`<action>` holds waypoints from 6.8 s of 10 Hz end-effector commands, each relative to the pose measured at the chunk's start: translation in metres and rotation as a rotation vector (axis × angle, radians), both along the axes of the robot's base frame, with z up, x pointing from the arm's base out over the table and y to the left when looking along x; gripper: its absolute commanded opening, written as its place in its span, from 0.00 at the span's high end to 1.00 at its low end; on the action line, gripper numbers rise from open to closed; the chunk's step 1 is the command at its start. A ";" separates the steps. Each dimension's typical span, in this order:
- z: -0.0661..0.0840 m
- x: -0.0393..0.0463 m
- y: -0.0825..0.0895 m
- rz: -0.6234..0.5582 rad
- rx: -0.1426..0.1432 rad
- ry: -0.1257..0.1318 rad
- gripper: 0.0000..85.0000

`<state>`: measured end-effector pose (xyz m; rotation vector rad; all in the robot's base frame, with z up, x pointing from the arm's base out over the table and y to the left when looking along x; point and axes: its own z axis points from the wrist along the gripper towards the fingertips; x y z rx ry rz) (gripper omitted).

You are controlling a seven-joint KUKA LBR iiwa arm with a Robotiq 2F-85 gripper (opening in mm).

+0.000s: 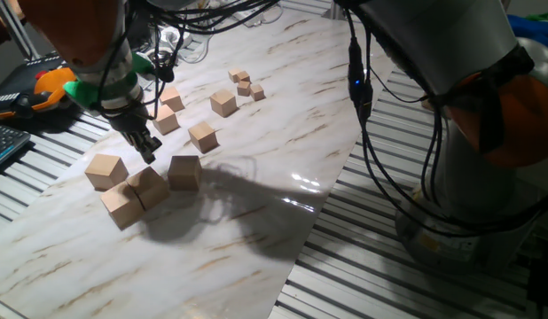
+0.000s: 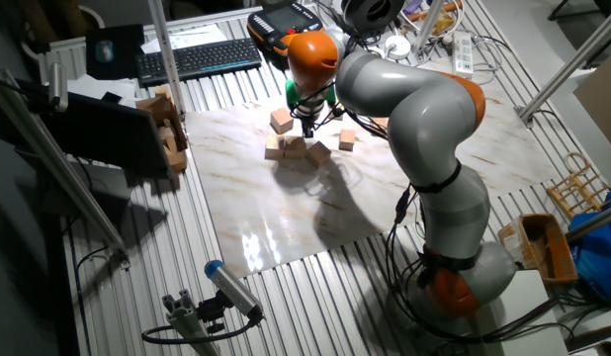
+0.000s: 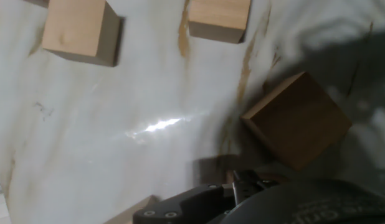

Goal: Stack the blocks into a cross shape

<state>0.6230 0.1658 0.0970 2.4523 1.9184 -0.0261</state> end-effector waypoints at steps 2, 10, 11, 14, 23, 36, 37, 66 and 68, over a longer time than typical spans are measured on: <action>0.001 -0.0027 0.009 0.008 0.032 -0.015 1.00; 0.012 -0.0026 0.070 0.012 0.075 -0.061 1.00; 0.010 -0.0050 0.077 0.018 0.072 -0.073 1.00; 0.009 -0.0037 0.092 0.018 0.078 -0.084 1.00; 0.004 0.0056 0.118 0.020 0.058 -0.068 1.00; 0.004 0.0095 0.128 -0.067 0.036 -0.057 1.00; 0.003 0.0100 0.129 -0.067 0.038 -0.059 1.00; -0.042 0.0301 0.137 -0.064 -0.080 -0.112 1.00; -0.041 0.0298 0.136 -0.055 -0.089 -0.112 1.00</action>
